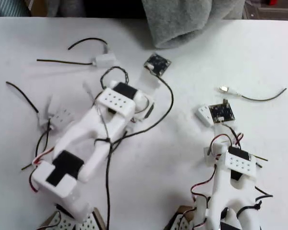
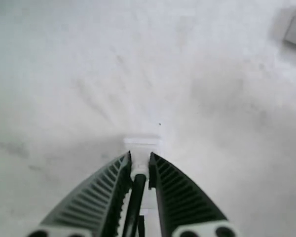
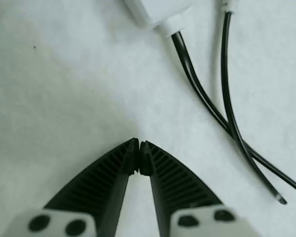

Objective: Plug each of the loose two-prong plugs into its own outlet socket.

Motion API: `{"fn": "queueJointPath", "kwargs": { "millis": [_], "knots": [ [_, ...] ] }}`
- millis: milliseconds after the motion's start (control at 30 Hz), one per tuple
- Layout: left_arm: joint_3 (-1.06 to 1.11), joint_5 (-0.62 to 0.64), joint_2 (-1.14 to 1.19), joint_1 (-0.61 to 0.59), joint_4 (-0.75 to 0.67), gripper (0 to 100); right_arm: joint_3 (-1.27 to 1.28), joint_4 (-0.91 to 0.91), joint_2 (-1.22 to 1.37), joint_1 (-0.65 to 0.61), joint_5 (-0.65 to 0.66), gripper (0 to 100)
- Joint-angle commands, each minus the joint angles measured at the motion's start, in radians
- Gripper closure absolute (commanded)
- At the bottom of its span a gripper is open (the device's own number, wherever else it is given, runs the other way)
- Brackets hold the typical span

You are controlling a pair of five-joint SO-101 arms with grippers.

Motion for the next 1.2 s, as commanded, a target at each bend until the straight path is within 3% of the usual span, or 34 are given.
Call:
{"fn": "queueJointPath", "kwargs": {
  "millis": [0, 400, 467, 600, 800, 933, 1167],
  "knots": [
    [0.008, 0.012, -0.015, -0.002, -0.011, 98, -0.005, -0.016, -0.022, -0.013, -0.008, 98.1],
    [0.061, 0.012, -0.007, -0.01, -0.029, 97, -0.005, -0.016, -0.022, -0.013, -0.008, 98.1],
    [0.061, 0.012, -0.016, -0.01, -0.021, 93, -0.005, -0.016, -0.022, -0.013, -0.008, 98.1],
    [-0.009, 0.055, -0.015, -0.01, 0.101, 80, -0.005, -0.016, -0.022, -0.013, -0.008, 98.1],
    [-0.147, 0.095, -0.007, -0.01, 0.315, 76, 0.002, -0.027, -0.022, -0.013, -0.008, 98.1],
    [-0.098, 0.095, -0.005, -0.012, 0.262, 76, 0.008, -0.03, -0.022, -0.013, -0.008, 98.1],
    [0.074, 0.095, -0.005, -0.041, 0.017, 76, 0.009, -0.03, -0.022, -0.013, -0.006, 98.1]
  ]
}}
